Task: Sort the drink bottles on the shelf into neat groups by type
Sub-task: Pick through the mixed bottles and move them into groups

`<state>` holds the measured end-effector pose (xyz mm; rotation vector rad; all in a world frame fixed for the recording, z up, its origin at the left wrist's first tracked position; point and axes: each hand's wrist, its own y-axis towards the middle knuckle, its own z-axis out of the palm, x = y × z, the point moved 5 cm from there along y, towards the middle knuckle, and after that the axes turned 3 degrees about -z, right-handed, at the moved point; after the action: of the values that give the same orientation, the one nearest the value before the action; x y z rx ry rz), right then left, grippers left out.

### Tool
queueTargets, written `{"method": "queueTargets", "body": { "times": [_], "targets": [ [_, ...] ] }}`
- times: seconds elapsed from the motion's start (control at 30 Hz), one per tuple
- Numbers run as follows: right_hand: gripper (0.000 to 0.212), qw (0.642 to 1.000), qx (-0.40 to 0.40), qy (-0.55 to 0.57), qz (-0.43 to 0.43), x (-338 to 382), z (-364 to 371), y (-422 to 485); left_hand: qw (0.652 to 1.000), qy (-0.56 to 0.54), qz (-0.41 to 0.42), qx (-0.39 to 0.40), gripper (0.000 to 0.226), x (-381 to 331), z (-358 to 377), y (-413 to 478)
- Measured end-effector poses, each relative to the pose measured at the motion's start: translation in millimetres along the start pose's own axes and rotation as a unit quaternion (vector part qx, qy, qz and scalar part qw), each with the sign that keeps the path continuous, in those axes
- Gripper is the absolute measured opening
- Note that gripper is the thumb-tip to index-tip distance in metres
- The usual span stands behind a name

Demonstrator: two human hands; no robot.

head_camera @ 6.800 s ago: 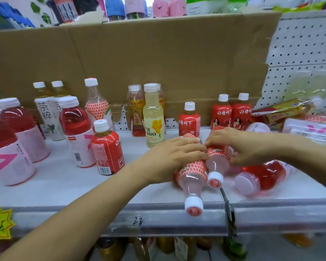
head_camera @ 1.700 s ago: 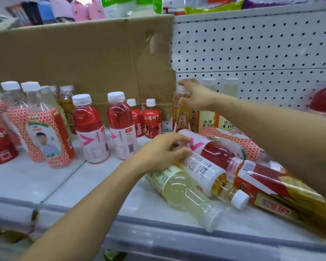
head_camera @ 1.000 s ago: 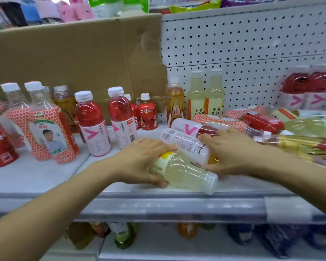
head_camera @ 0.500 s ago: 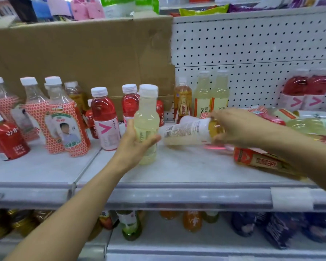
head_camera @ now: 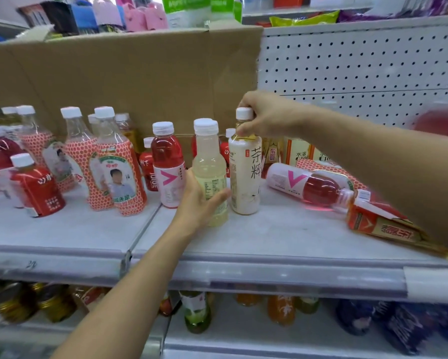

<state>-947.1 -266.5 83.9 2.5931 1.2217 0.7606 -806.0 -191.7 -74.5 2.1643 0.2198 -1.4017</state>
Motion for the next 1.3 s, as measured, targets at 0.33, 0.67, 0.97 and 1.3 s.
{"method": "queueTargets", "body": {
  "times": [0.33,0.67,0.97,1.3],
  "targets": [
    [0.072,0.993,0.022,0.11,0.042,-26,11,-21,0.998,-0.002,-0.059,0.003,0.079,-4,2,-14],
    [0.047,0.977,0.032,-0.003,0.212,-153,-48,-122,0.917,0.244,0.314,0.029,0.07,-98,77,-32],
    [0.021,0.945,0.128,-0.179,0.241,-231,-33,-135,0.753,0.508,0.363,0.207,0.064,-79,196,35],
    [0.028,0.938,0.182,-0.179,0.236,-247,-19,-107,0.743,0.543,0.363,0.147,0.077,-89,200,57]
  ]
}}
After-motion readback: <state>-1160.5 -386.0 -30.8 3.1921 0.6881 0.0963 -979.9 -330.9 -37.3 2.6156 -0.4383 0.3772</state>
